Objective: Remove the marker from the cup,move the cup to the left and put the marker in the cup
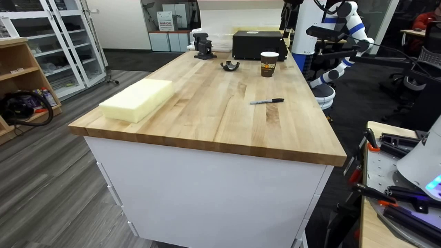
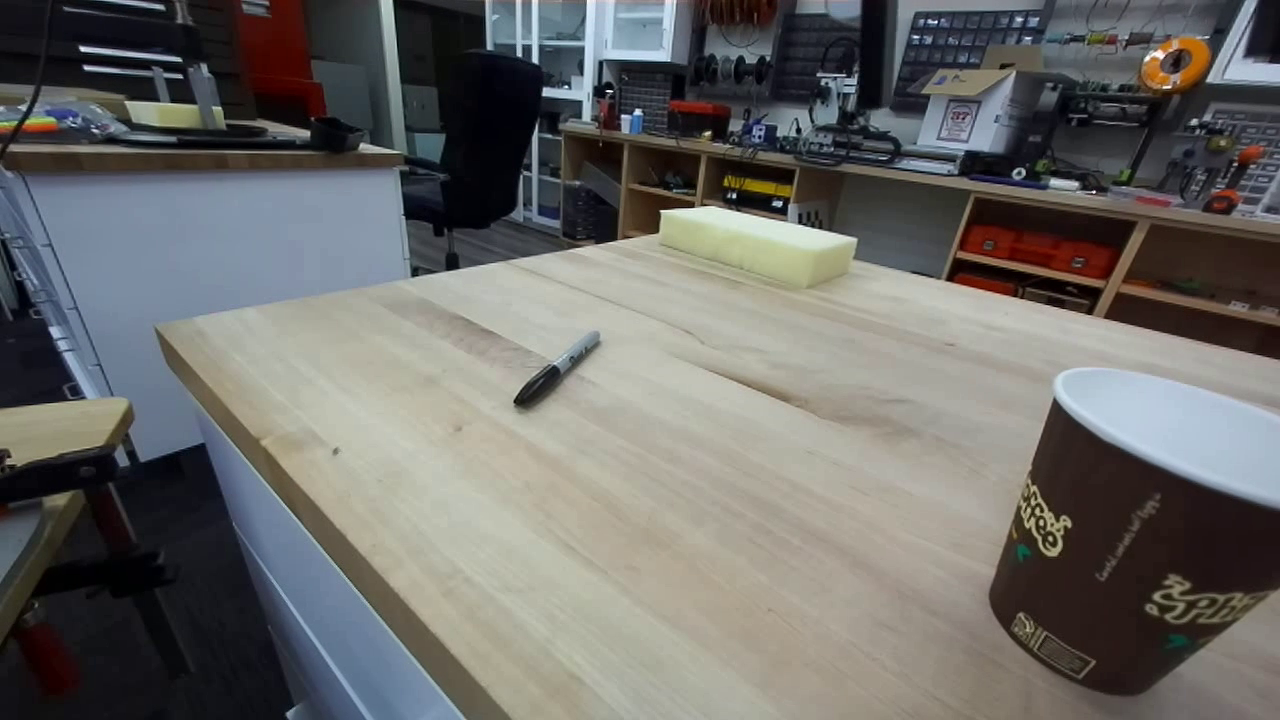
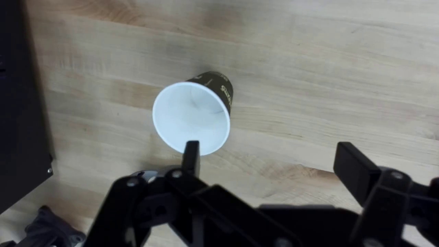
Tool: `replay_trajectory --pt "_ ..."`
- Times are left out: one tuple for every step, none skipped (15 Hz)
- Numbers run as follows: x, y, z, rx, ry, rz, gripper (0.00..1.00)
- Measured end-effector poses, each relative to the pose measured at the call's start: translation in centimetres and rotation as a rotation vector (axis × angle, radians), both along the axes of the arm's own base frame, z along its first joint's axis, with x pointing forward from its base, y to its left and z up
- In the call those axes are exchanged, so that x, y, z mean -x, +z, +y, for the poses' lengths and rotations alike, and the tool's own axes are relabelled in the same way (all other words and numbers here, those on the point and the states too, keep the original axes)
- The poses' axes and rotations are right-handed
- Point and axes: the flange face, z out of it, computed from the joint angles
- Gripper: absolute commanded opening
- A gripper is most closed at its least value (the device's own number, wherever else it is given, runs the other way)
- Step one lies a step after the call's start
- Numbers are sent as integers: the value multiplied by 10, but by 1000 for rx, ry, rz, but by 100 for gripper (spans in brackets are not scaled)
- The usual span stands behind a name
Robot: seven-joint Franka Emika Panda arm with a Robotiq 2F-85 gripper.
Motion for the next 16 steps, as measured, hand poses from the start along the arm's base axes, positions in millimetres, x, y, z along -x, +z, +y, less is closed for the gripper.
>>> replay_trajectory --pt "-5 0 0 -11 13 -14 100" --pt "-10 -2 2 -29 17 -21 100" --pt "-16 -6 4 -51 20 -25 100" --pt "-21 -13 6 -74 21 -25 100" --pt "-27 -20 8 -95 20 -23 100" --pt "-32 -28 9 -113 16 -17 100" --pt "-36 -37 9 -128 11 -9 100" --pt "-39 -46 9 -139 5 1 100" --pt "-42 -54 8 -147 1 13 100" --pt "-45 -62 7 -152 -4 23 100" --pt "-46 -69 5 -154 -6 34 100" --pt "-48 -75 4 -156 -9 43 100" --pt "-49 -80 2 -157 -10 52 100" --pt "-50 -85 1 -159 -12 61 100" --pt "-50 -89 0 -162 -13 73 100" --pt "-51 -91 0 -166 -15 85 100"
